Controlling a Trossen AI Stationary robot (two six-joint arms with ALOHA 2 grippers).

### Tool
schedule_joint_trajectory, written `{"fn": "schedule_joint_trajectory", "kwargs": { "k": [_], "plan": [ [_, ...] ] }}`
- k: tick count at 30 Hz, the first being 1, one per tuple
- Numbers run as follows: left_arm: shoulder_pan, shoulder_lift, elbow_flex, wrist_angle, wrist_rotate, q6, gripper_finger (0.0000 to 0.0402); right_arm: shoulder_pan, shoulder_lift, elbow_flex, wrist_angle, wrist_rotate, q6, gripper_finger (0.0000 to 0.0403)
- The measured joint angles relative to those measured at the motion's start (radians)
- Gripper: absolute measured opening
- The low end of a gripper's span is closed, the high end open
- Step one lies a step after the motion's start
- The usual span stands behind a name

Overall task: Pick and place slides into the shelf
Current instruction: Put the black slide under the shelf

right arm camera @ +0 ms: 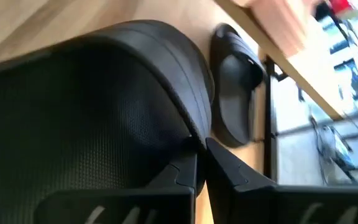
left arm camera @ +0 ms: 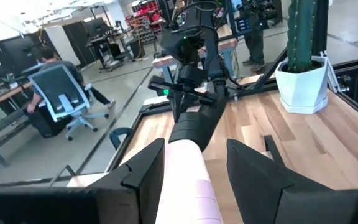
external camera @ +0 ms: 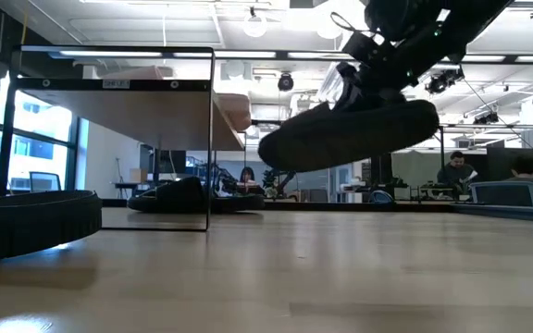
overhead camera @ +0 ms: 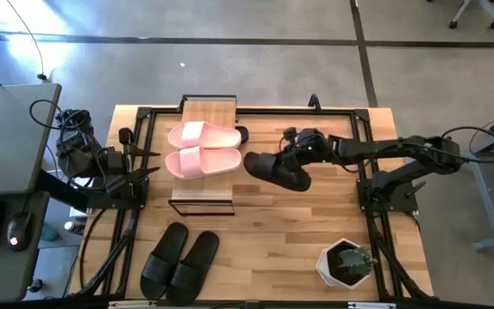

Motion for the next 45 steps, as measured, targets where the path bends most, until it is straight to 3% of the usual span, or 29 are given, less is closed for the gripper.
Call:
{"fn": "schedule_joint_trajectory", "kwargs": {
  "k": [20, 27, 33, 45],
  "plan": [
    [0.0, 0.0, 0.0, -0.002, -0.045, -0.04, 0.0156, -0.133, 0.348, 0.0, 0.395, -0.238, -0.243, 0.0],
    [0.0, 0.0, 0.0, 0.0, -0.052, -0.04, 0.0156, -0.165, 0.425, 0.091, 0.378, -0.357, -0.188, 0.0],
    [0.0, 0.0, 0.0, -0.001, -0.052, -0.058, 0.0156, -0.165, 0.508, 0.216, 0.238, -0.359, -0.182, 0.0],
    [0.0, 0.0, 0.0, -0.019, -0.049, -0.063, 0.0156, -0.168, 0.568, 0.327, 0.184, -0.378, -0.095, 0.0023]
  ]
}}
